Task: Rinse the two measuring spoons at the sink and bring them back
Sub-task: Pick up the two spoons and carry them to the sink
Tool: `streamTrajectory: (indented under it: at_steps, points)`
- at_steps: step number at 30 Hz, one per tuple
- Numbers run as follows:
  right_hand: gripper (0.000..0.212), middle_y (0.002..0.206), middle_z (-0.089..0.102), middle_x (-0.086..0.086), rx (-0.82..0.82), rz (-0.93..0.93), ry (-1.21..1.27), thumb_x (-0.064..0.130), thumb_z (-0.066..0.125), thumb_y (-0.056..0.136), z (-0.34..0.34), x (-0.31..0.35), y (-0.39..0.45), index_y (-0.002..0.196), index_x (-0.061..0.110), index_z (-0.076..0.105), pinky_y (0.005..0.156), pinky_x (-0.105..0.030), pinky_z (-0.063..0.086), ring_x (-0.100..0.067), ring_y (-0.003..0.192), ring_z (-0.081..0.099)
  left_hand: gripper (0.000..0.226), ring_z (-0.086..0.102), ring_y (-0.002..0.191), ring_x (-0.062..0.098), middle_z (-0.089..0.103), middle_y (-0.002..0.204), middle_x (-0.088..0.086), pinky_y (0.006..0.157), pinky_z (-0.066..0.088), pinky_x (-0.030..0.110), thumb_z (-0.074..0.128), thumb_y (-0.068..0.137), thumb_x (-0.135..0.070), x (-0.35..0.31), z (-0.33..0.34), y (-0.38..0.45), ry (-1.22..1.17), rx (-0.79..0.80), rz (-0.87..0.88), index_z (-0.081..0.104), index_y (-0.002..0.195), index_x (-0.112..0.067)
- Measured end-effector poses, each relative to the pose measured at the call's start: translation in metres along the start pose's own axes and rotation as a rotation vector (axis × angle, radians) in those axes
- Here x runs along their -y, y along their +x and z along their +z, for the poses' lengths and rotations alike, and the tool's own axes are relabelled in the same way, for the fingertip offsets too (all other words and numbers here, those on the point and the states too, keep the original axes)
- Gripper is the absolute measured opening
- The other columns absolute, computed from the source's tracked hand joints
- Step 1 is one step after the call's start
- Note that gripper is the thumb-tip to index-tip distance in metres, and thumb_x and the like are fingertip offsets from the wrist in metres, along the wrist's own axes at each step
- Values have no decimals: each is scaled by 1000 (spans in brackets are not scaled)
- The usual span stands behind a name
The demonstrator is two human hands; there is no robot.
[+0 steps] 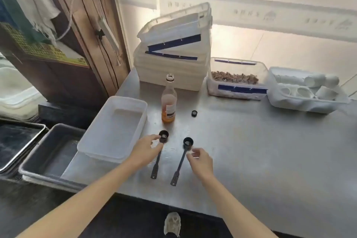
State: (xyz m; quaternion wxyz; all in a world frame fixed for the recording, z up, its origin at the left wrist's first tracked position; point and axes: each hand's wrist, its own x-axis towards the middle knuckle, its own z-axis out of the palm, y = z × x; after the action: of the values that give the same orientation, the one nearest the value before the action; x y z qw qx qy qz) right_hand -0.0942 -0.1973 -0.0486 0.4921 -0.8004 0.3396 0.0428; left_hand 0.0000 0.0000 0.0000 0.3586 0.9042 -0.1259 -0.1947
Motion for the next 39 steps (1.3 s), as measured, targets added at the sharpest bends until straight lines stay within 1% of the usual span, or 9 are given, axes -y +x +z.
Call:
streamTrajectory:
  at_steps: [4, 7, 12, 16, 22, 26, 30, 36, 39]
  points:
    - [31, 115, 75, -7, 32, 88, 2, 26, 67, 95, 12, -14, 19, 122, 11, 68, 87, -28, 50, -21, 100, 69, 38, 62, 100, 13, 66, 132, 2, 73, 47, 18, 63, 94, -30, 24, 21, 19, -123, 26, -178, 63, 130, -19]
    - [32, 112, 75, -5, 28, 147, 37, 27, 70, 94, 24, -18, 32, 122, 12, 69, 93, -32, 50, -21, 105, 68, 41, 61, 101, 15, 66, 131, 5, 64, 41, 9, 65, 94, -28, 40, 36, 36, -190, 12, -281, 61, 132, -14]
    - [25, 91, 68, 7, -15, 216, 105, 35, 74, 90, 41, -18, 48, 108, 20, 67, 84, -30, 48, -19, 100, 67, 45, 67, 101, 19, 70, 124, 8, 86, 51, 28, 74, 86, -22, 47, 46, 58, -209, 4, -355, 63, 128, -12]
    - [20, 87, 69, 7, -70, 272, 86, 34, 78, 87, 52, -19, 57, 99, 24, 64, 73, -26, 42, -16, 92, 65, 47, 68, 96, 20, 73, 118, 8, 93, 49, 29, 80, 81, -18, 47, 60, 70, -204, 3, -395, 67, 125, -9]
    - [26, 72, 66, 19, -85, 301, 77, 27, 82, 83, 57, -28, 72, 106, 17, 77, 73, -23, 44, -12, 81, 68, 30, 64, 82, 12, 75, 98, 5, 81, 47, 20, 80, 81, -9, 54, 71, 85, -246, -28, -454, 74, 111, -10]
    - [26, 81, 77, 5, -60, 354, 190, 19, 85, 81, 53, -33, 77, 105, 12, 79, 80, -28, 60, -8, 75, 74, 23, 71, 87, 20, 74, 94, 5, 84, 59, 33, 80, 81, -5, 63, 72, 89, -403, 5, -522, 76, 101, -14]
    - [21, 92, 79, -7, -13, 382, 402, 5, 78, 88, 45, -32, 78, 108, -1, 77, 63, -12, 58, 3, 68, 74, 23, 74, 90, 21, 76, 98, 8, 75, 59, 27, 80, 80, -1, 67, 73, 88, -585, 38, -587, 74, 89, -20]
    - [21, 104, 81, -7, 161, 280, 495, 8, 69, 96, 29, -8, 69, 116, 4, 76, 78, -17, 61, -4, 89, 77, 24, 77, 86, 12, 80, 96, 1, 74, 60, 23, 78, 83, -2, 57, 53, 74, -759, 61, -558, 77, 103, -17]
    - [18, 103, 82, -1, 286, 172, 473, 12, 66, 99, 21, 11, 61, 111, 13, 80, 93, -26, 60, -13, 102, 76, 24, 77, 87, 8, 82, 94, -5, 72, 61, 20, 74, 87, -2, 47, 33, 58, -809, 36, -501, 80, 94, -25]
